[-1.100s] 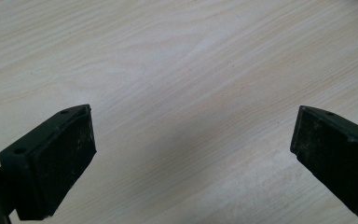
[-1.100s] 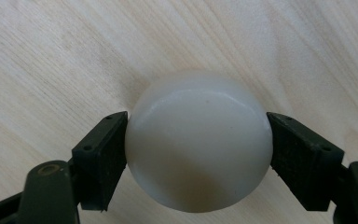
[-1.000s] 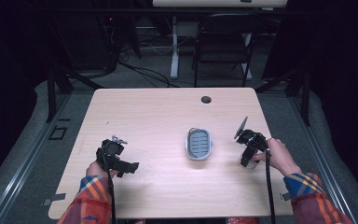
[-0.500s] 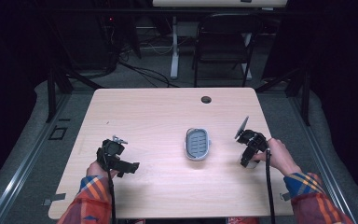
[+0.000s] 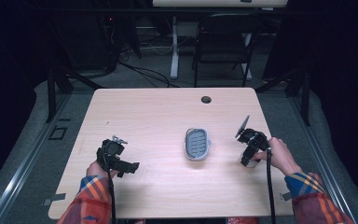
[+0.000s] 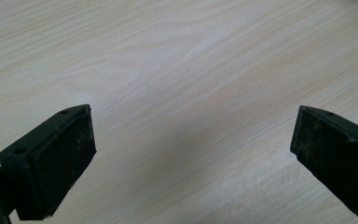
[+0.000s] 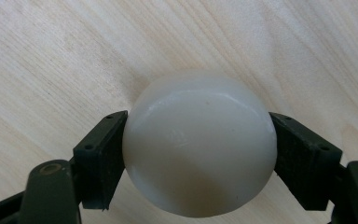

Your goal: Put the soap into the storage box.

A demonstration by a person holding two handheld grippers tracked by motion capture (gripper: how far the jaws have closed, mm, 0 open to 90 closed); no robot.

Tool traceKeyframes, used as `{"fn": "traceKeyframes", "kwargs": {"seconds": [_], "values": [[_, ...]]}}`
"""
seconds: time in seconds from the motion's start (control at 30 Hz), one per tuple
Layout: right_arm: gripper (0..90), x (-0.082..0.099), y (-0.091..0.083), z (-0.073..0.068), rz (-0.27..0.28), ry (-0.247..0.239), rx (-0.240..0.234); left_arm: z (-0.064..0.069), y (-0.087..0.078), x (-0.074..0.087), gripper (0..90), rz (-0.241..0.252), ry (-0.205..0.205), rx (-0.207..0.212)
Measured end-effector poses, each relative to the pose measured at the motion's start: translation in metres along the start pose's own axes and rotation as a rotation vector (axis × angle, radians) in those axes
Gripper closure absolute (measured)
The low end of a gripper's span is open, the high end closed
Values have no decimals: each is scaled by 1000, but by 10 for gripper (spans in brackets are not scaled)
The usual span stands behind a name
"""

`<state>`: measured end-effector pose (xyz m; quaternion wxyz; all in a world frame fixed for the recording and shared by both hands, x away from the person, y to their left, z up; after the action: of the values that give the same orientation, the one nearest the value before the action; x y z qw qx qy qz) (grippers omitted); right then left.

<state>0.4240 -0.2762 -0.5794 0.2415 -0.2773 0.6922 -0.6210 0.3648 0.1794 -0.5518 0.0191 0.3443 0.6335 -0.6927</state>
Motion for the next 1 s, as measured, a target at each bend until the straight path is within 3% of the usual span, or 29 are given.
{"fn": "traceKeyframes", "kwargs": {"seconds": [0.07, 0.13, 0.17, 0.23, 0.27, 0.4, 0.53, 0.63, 0.73, 1.0], "values": [[241, 0, -2, 0, -18, -12, 6, 0, 0, 0, 0, 0, 1, 1], [241, 1, -2, -2, 13, 3, -5, 0, 0, 0, 0, -1, 0, 2], [241, 1, -5, -1, -6, -12, 4, 0, 0, 0, 0, -2, 0, 4], [241, 1, -3, -4, 56, 21, -6, 0, 0, 0, 0, 0, 0, 3], [241, 2, -10, -2, 1, -16, 8, 0, 0, 0, 0, 1, -1, 4], [241, 1, -15, -2, -15, -20, 12, 0, 0, 0, 0, -1, 0, 6], [242, -1, -15, -4, 4, -17, 16, 0, 0, 0, 0, -1, 0, 7], [242, -3, -18, -4, -11, -29, 19, 0, 0, 0, 0, -1, -1, 7], [242, -7, -20, -7, 23, -20, 21, 0, 0, 0, 0, -1, 0, 8], [242, -17, -32, -10, -2, -59, 34, 0, 0, 0, 0, -2, 1, 9]]}}
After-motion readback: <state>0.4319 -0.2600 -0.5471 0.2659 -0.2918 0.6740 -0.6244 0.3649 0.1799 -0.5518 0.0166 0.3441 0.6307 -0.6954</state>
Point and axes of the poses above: each handheld gripper's, and its own axes: y roughly forward along the jaws, x roughly out of its underside, z roughly to its right, the point moved 5 cm from there along y, roughly forward along the jaws, and after that the axes turned 6 degrees about -x, right-handed, at the moved point
